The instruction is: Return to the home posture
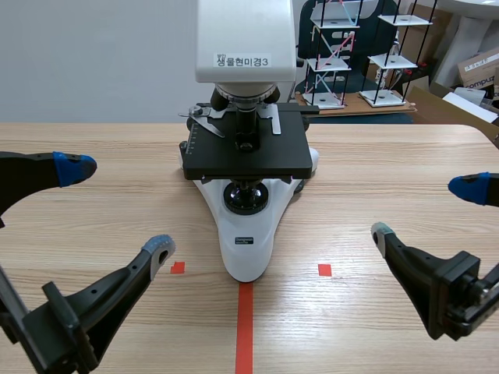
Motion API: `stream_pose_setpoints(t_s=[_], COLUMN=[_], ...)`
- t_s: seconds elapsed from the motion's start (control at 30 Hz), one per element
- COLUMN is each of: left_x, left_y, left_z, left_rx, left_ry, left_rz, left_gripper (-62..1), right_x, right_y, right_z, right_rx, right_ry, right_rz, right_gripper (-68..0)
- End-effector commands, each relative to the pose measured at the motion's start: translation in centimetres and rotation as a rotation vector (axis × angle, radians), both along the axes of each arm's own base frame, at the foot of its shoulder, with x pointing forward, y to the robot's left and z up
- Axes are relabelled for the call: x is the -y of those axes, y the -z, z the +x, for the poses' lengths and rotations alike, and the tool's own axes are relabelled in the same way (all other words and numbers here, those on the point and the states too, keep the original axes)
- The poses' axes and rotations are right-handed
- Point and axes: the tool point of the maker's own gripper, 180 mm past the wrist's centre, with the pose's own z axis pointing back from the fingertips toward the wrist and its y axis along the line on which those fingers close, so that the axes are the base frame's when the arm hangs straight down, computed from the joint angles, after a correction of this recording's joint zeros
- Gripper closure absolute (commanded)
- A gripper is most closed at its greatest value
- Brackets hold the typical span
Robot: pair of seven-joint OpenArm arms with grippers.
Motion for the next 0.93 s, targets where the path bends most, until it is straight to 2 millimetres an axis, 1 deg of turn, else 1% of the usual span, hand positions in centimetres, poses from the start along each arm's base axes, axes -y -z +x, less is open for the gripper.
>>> stream_pose_setpoints(t_s=[0.0,0.9], left_x=[0.06,0.06], left_y=[-0.69,-0.62], left_z=[0.14,0.13], left_rx=[0.020,0.016], left_ry=[-0.001,-0.002], left_rz=[-0.019,-0.017], left_gripper=[-62.3,-62.3], right_x=[0.18,0.18], right_y=[-0.40,-0.40], right_z=[0.14,0.14], right_rx=[0.016,0.016], right_ry=[0.007,0.007], right_rz=[0.004,0.004], right_gripper=[-67.9,-67.9])
